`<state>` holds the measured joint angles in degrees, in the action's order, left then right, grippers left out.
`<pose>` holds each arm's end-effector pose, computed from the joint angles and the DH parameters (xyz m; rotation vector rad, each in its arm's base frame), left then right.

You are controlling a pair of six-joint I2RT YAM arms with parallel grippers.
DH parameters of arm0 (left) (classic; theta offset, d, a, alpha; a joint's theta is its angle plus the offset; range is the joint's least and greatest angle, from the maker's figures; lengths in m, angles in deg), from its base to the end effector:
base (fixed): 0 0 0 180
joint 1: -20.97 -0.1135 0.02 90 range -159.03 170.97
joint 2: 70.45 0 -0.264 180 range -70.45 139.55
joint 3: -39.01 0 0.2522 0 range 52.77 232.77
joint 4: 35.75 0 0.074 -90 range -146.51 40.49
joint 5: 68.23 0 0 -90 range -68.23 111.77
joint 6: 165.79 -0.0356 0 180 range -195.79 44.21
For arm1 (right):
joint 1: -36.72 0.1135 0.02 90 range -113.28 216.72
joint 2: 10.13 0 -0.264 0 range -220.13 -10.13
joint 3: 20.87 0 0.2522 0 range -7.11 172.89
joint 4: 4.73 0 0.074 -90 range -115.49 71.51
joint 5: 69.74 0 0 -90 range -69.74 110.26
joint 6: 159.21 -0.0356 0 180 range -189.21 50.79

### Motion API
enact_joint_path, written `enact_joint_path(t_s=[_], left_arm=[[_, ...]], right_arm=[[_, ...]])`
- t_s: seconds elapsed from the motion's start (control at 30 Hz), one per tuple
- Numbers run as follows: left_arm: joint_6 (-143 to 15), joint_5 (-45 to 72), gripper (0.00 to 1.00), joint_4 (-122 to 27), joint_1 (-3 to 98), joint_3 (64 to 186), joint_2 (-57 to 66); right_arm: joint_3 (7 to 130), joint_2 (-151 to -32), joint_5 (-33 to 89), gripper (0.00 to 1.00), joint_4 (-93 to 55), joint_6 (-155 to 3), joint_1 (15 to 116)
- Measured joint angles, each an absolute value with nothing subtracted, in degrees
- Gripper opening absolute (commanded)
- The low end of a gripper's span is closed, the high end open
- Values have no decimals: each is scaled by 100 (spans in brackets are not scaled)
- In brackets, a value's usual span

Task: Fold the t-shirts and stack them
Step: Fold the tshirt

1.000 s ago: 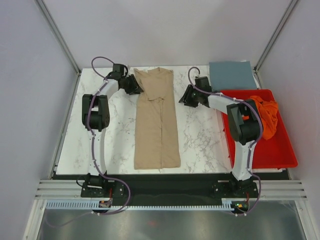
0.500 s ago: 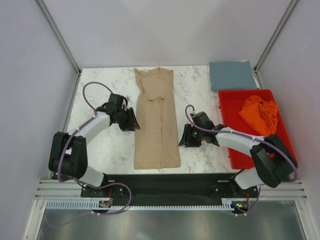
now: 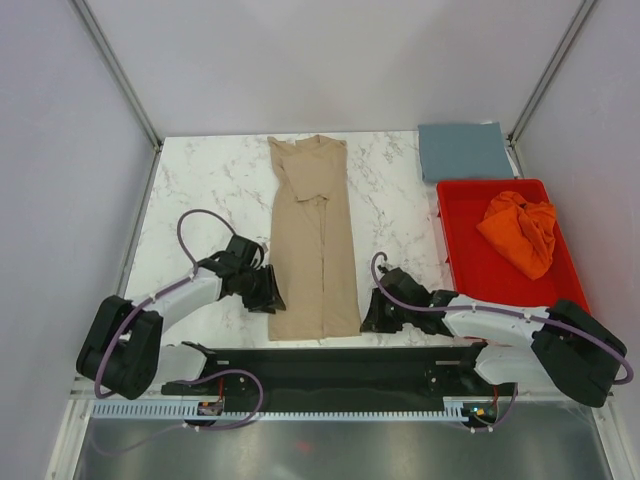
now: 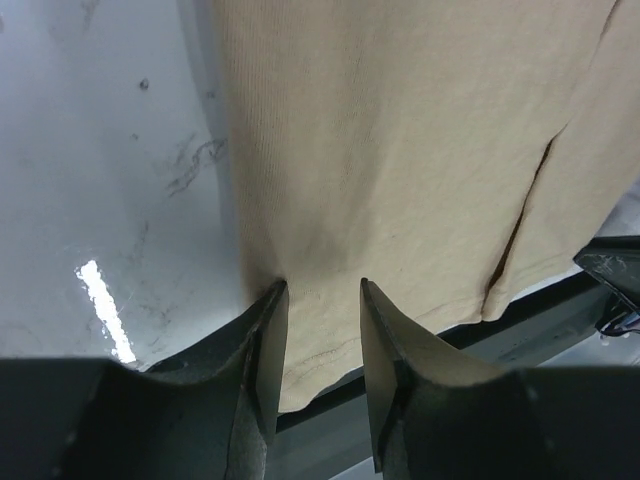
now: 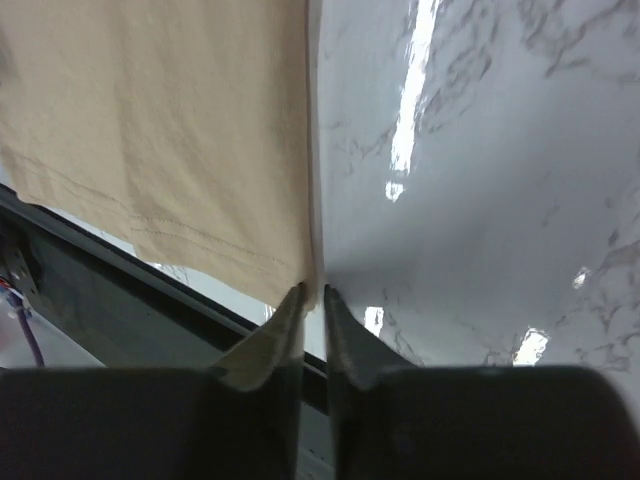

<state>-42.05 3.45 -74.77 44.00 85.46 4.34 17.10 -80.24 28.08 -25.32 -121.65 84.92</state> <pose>0.1928 -0.0941 0.1490 -0.1755 2.8639 -0.6798 0.1363 0.1597 0.1406 0.0378 2.7107 0.8217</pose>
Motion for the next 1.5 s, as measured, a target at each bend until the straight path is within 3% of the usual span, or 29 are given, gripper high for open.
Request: enact_joint_path(t_s=[0.13, 0.37, 0.47, 0.6, 0.67, 0.9, 0.93, 1.03, 1.3, 1.5], left_arm=[[-4168, 336, 42, -7472, 4418, 8351, -63], [-4115, 340, 40, -7481, 4422, 8633, -1678], [-3506, 1400, 40, -7918, 4457, 9182, -1831], [-3136, 1719, 40, -7927, 4444, 9429, -1271], [-3055, 1717, 40, -7894, 4533, 9376, -847], [-2981, 1674, 40, -7824, 4656, 8793, -6], [-2974, 1674, 20, -7809, 4656, 8797, 154], [-3149, 1422, 3, -7431, 4656, 8893, 593], [-3492, 1134, 2, -6628, 4660, 9988, 1813], [-3447, 1206, 2, -6694, 4665, 10069, 2296]], right_arm=[[1574, -7917, 2541, 0, -2493, -12611, 9100], [1550, -7681, 1977, 0, -2538, -13400, 10326], [1692, -7696, 1791, 2, -2729, -13516, 10580], [2261, -7899, 1472, 24, -3059, -13474, 10639], [2545, -8000, 1370, 28, -3238, -13315, 10527], [3126, -8406, 1077, 19, -3605, -12417, 9609], [3216, -8507, 1020, 17, -3662, -12257, 9476], [3502, -8791, 922, 15, -3751, -11837, 9225], [3957, -8940, 856, 14, -3782, -11280, 8980], [3957, -8874, 889, 15, -3856, -11105, 8558]])
